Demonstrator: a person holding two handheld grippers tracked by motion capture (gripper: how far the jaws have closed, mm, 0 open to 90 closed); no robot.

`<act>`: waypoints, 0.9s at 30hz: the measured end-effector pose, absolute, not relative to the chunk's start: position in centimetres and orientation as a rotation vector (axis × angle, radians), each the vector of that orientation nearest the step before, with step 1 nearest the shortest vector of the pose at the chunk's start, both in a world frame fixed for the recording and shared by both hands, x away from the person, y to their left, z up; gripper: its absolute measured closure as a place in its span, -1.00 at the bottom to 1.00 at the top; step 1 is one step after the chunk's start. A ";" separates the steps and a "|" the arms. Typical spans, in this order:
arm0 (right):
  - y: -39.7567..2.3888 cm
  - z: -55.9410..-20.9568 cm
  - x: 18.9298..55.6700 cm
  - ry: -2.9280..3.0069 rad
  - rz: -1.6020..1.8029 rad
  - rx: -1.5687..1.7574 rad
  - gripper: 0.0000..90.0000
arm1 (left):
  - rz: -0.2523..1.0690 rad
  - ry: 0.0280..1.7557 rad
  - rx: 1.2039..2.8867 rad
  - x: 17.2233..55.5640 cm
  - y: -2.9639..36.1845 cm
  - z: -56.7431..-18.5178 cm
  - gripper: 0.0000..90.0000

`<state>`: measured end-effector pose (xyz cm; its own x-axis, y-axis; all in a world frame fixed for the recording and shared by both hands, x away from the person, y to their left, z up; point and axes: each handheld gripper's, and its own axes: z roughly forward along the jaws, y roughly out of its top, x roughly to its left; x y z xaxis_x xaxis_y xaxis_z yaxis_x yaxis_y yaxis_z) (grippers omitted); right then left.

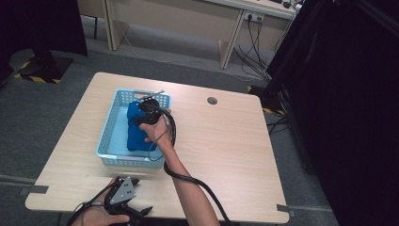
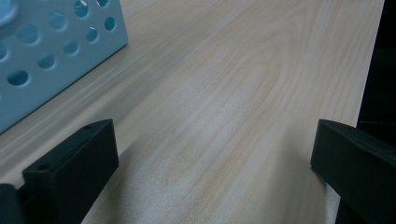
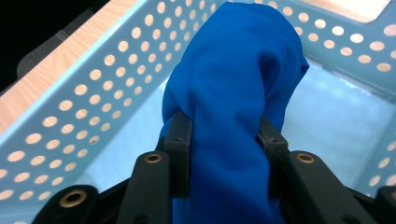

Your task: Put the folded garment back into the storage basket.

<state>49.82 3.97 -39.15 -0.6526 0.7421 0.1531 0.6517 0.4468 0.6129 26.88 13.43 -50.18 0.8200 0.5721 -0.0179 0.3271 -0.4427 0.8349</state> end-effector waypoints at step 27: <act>4.9 -42.6 50.9 2.597 0.836 1.340 0.24 | 0.333 0.660 2.070 26.9 13.4 -50.2 -1.00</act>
<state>50.86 4.88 -42.60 -0.6071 0.7795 0.1544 0.7233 0.4615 0.5138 26.87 13.43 -50.18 0.8204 0.5715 -0.0172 0.3264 -0.4435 0.8347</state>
